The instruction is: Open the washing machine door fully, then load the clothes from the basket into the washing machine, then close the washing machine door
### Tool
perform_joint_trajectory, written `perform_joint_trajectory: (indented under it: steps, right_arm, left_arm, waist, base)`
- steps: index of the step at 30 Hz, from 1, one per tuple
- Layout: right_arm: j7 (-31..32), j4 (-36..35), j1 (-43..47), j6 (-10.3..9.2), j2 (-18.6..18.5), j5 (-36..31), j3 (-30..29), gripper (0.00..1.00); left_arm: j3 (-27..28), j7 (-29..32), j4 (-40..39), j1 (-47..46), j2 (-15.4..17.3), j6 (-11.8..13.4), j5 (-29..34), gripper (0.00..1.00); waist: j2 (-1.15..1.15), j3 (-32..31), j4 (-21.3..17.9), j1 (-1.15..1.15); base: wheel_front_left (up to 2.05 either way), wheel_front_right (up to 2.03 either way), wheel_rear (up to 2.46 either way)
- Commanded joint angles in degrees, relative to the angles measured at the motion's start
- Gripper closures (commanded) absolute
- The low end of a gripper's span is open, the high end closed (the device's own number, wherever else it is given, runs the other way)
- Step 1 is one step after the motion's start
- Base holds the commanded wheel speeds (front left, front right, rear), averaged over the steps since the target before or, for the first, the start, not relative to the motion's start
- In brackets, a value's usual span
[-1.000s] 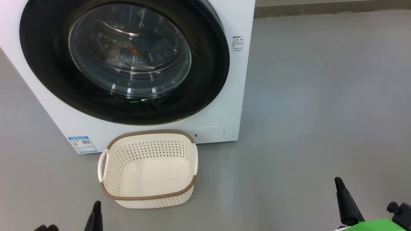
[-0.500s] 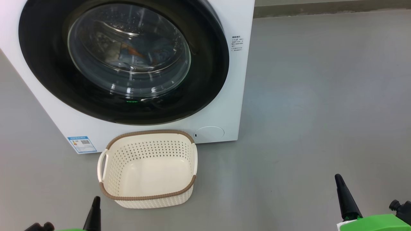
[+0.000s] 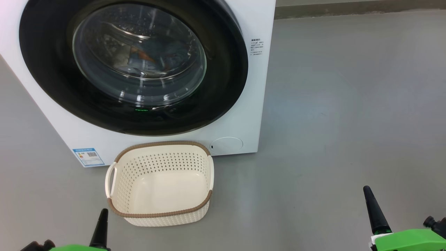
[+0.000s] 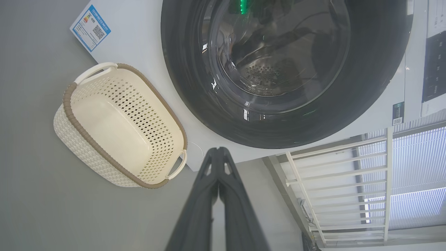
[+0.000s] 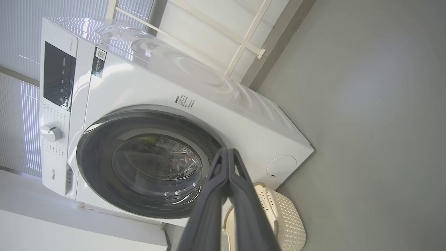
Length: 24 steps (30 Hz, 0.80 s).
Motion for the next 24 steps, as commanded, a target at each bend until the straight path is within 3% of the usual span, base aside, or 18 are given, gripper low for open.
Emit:
perform_joint_trajectory:
  steps: [1,24]
  right_arm:
    - [0.52,-0.90,-2.61,-0.23,-0.70,2.15,0.66,1.00]
    - [4.31,1.50,-5.21,-0.30,-0.60,17.75,0.18,1.00]
  left_arm:
    - [1.74,0.53,-0.99,-2.64,1.11,-0.56,-1.85,1.00]
    - [3.45,4.24,-0.11,-4.70,1.36,-1.56,-15.73,1.00]
  waist:
    - [0.00,0.01,-0.01,0.00]
    - [0.00,0.10,-0.18,0.00]
  base:
    - [0.00,0.00,0.00]
    - [0.00,0.00,0.00]
